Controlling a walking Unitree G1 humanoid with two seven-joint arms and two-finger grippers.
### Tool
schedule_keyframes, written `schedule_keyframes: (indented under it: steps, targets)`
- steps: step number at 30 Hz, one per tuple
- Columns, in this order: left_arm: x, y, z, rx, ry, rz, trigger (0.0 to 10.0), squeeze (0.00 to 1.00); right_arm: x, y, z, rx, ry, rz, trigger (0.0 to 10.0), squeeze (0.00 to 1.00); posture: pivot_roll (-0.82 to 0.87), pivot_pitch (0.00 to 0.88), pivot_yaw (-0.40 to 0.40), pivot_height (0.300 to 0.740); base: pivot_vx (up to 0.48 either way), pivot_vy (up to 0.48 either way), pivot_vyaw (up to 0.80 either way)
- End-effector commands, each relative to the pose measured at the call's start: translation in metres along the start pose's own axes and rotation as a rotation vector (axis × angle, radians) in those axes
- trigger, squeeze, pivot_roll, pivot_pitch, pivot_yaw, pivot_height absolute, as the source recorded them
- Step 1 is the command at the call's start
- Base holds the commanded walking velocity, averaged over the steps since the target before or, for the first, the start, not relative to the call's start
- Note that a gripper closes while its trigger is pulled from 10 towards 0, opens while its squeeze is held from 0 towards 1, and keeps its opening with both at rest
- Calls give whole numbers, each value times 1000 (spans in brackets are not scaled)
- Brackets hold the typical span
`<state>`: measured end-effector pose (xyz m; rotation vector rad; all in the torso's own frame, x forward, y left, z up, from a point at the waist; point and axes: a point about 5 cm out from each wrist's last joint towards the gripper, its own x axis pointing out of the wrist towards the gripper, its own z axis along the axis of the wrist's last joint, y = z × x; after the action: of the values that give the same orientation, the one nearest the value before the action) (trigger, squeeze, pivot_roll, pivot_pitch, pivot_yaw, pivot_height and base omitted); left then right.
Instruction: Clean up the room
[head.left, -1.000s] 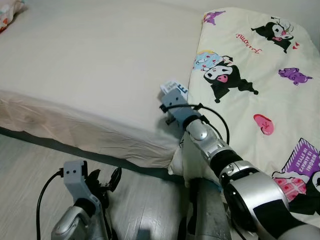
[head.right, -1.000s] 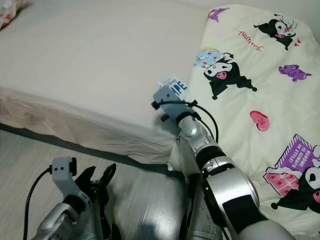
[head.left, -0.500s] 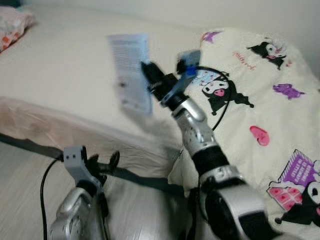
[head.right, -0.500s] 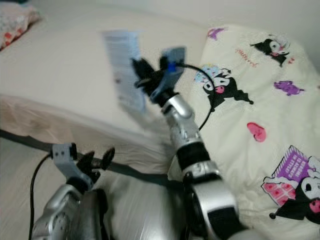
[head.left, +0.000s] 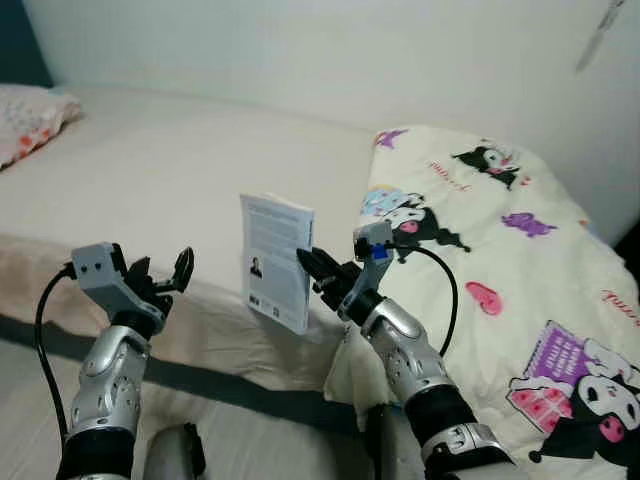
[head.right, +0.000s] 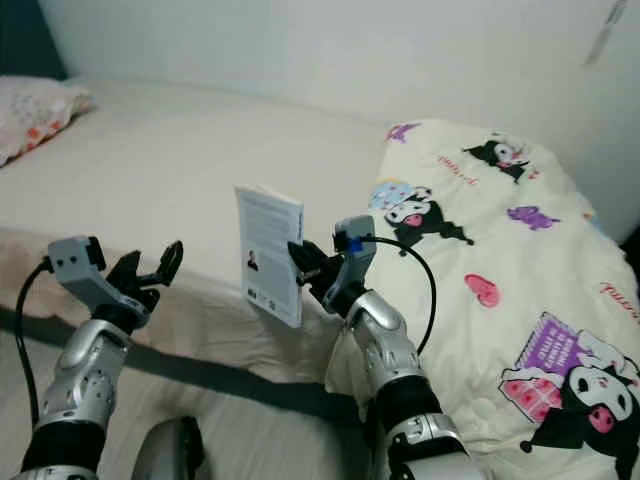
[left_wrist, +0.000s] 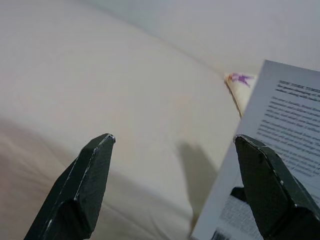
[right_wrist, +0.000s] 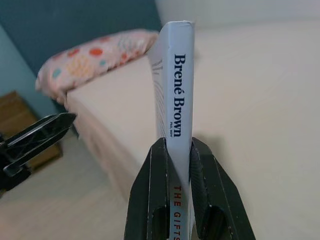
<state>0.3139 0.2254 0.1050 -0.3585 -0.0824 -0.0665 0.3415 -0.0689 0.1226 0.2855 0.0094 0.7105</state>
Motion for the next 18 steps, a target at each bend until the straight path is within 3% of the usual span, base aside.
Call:
schedule_keyframes:
  steps: [1, 9, 13, 18]
  targets:
    - [-1, -2, -9, -8, 24, -2, 10000, 0, -2, 0, -8, 12, 42, 5, 10000, 0, 88, 0, -81, 466, 0, 0, 0]
    - [-5, -1, -27, -19, 63, 12, 10000, 0, -2, 2, -11, 0, 59, 18, 10000, 0, 94, 0, -88, 491, 0, 0, 0]
    - [-35, 34, -58, -1, 205, 145, 10000, 0, -2, 7, -16, -3, 81, 34, 10000, 0, 100, 0, -94, 511, 0, 0, 0]
    - [-54, 50, -70, -2, 270, 221, 10000, 0, -5, 5, -21, -3, 98, 24, 10000, 0, 103, 0, -95, 526, 0, 0, 0]
